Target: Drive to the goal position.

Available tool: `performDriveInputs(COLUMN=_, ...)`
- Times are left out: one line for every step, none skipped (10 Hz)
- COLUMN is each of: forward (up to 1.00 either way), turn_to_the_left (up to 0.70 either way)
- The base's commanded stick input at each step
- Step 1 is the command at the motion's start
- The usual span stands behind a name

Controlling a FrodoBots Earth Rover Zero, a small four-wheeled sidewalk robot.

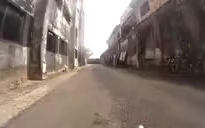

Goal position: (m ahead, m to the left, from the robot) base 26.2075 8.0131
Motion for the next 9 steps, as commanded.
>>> performDriveInputs(forward=1.00, turn_to_the_left=0.00)
performDriveInputs(forward=1.00, turn_to_the_left=0.00)
performDriveInputs(forward=1.00, turn_to_the_left=0.00)
performDriveInputs(forward=1.00, turn_to_the_left=0.00)
performDriveInputs(forward=1.00, turn_to_the_left=0.00)
performDriveInputs(forward=1.00, turn_to_the_left=0.00)
performDriveInputs(forward=1.00, turn_to_the_left=0.00)
performDriveInputs(forward=1.00, turn_to_the_left=0.00)
performDriveInputs(forward=1.00, turn_to_the_left=0.00)
